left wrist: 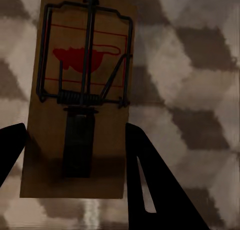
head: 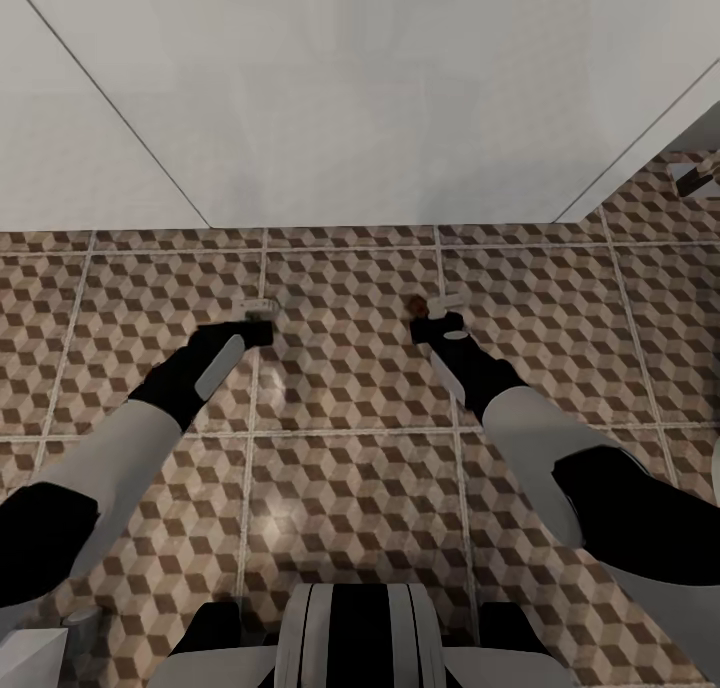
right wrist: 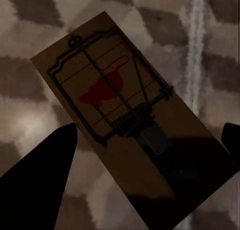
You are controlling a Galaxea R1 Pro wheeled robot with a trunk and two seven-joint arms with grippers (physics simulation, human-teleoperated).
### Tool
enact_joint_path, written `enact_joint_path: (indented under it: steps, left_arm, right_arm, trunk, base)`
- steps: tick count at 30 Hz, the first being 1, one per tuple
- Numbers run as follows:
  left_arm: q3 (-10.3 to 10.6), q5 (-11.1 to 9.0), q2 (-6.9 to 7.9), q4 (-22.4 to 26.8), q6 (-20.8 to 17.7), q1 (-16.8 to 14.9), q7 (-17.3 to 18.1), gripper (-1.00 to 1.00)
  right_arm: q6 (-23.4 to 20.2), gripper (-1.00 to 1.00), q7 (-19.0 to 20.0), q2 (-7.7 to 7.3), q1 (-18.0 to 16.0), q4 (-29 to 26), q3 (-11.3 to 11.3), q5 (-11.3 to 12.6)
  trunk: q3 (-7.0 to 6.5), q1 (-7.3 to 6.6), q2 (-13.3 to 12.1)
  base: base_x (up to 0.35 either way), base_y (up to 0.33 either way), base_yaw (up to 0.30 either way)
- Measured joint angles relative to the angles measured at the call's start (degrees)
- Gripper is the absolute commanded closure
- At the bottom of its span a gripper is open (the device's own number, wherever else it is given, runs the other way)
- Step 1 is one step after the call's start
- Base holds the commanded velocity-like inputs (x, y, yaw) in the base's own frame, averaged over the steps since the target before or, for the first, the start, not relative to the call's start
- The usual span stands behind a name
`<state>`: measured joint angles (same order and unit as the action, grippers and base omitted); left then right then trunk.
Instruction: Take the four mousetraps from the cabinet in the bathroom and place them on the bathroom floor. Make sure all four end up on the same floor surface, and ensure that at least two of them are either under or directly next to the same bathroom sink.
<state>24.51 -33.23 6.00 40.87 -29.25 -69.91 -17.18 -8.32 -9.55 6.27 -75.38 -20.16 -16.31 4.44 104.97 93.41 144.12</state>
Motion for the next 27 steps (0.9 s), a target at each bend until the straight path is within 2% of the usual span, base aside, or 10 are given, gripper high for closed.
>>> enact_joint_path:
  steps: [5,12,16,21,27]
  left_arm:
    - [-0.2,0.0,-1.39,-7.7,0.2,-5.4,0.1,1.0]
    - [-0.2,0.0,-4.05,-14.7,0.3,-13.7,0.2,1.0]
    - [-0.2,0.0,-5.02,-17.6,0.3,-17.2,0.3,1.0]
    - [-0.1,0.0,-6.23,-19.2,0.2,-19.0,0.3,1.0]
    - [0.1,0.0,-6.37,-22.7,1.1,-19.3,0.3,1.0]
  right_arm:
    - [-2.7,1.0,0.0,0.0,-0.3,-2.1,0.0,0.0]
    - [-6.1,1.0,0.0,0.08,-1.3,-4.5,0.0,0.0]
    - [-7.8,1.0,0.0,0.11,-2.2,-4.6,0.0,0.0]
    - [-9.3,1.0,0.0,1.06,-4.0,-4.6,0.0,-0.1]
    - [-12.2,1.0,0.0,1.45,-5.4,-4.3,-0.2,0.0]
  trunk:
    - [0.0,0.0,0.0]
    - [0.0,0.0,0.0]
    - [0.0,0.0,0.0]
    - [0.0,0.0,0.0]
    - [0.0,0.0,0.0]
  base:
    - [0.0,0.0,0.0]
    - [0.0,0.0,0.0]
    - [0.0,0.0,0.0]
    - [0.0,0.0,0.0]
    - [0.0,0.0,0.0]
